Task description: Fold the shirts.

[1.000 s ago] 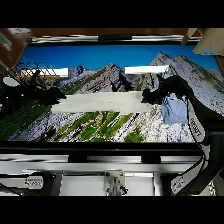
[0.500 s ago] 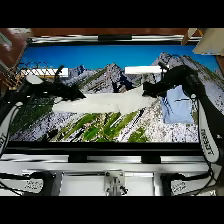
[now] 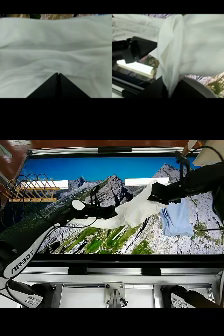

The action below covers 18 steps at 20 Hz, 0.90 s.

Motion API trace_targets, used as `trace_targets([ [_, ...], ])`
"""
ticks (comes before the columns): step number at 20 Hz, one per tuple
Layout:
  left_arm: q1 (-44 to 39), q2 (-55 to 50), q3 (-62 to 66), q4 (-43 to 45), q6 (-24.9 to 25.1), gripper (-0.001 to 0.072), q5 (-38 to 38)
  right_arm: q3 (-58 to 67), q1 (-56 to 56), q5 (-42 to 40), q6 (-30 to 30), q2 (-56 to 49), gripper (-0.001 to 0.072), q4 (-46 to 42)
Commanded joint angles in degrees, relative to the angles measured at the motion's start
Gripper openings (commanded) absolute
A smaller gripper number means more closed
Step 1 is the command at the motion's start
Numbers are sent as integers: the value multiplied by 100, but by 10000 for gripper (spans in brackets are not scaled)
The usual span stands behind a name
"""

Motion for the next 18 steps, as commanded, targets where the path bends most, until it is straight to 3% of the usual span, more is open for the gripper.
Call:
trace_targets([
  [1, -387, -306, 96, -824, 9, 36, 286, 4, 4, -199, 208, 498, 82, 2],
  [5, -503, -426, 293, -997, 479, 36, 33, 4, 9, -107, 267, 407, 82, 7],
  [9, 498, 33, 367, -831, 1075, 31, -1106, 4, 11, 201, 267, 20, 82, 55],
  [14, 2240, 1851, 446, -522, 1152, 32, -1292, 4, 844, 1303, 264, -704, 81, 223],
  [18, 3394, 3338, 560, -520, 1311, 33, -1322, 4, 2232, 2903, 264, -1633, 81, 254],
])
